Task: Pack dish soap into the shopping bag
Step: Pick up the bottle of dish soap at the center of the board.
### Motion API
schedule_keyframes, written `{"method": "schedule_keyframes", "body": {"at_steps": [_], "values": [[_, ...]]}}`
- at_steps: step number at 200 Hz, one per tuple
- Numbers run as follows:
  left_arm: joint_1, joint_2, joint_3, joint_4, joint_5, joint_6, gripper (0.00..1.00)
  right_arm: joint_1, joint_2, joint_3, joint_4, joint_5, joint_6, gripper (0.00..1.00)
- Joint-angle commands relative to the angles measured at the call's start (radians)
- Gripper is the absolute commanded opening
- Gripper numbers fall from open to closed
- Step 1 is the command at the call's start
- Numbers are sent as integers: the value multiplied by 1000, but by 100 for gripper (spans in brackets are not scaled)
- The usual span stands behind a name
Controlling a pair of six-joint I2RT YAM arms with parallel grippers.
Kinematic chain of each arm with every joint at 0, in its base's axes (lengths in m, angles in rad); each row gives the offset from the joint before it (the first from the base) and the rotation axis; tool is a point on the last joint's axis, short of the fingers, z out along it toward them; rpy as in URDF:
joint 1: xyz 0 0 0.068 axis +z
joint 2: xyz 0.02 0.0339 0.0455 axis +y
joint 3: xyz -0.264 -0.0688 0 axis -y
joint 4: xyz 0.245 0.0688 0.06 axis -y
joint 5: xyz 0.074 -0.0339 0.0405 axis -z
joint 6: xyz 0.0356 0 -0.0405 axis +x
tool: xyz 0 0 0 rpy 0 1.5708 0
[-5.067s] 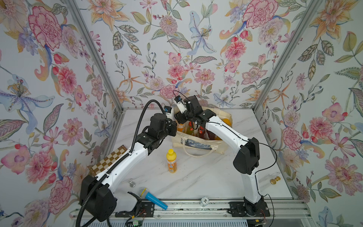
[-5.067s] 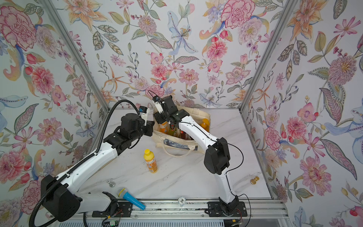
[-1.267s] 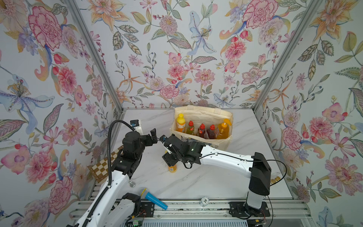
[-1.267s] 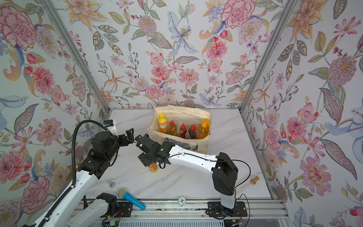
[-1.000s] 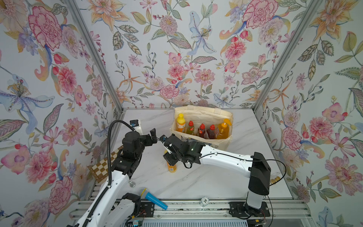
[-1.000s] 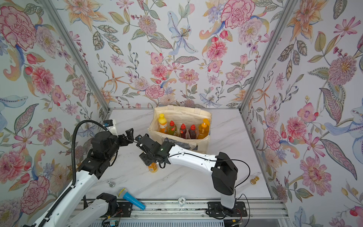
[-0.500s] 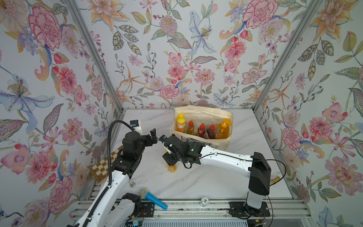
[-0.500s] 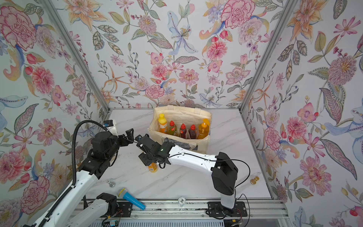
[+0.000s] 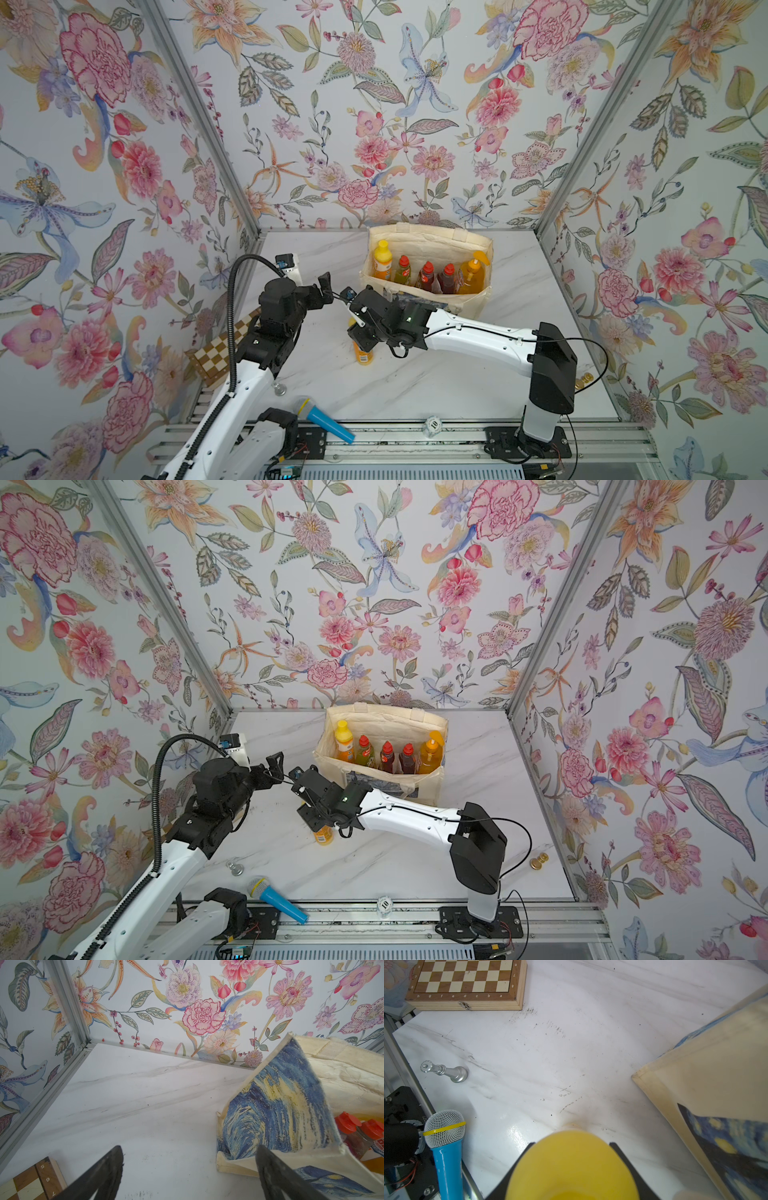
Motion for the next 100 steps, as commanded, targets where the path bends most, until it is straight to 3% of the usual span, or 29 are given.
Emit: {"method": "schedule_keyframes", "body": {"at_steps": [1, 68, 100], "values": [[10, -1, -9, 25, 20, -8, 99, 3, -56, -25, 31, 2, -2, 43], [11, -1, 35, 13, 178, -45, 94, 18, -152, -52, 60, 44, -28, 16], [10, -11, 49, 28, 262, -122, 94, 21, -219, -26, 12, 49, -22, 14]]}}
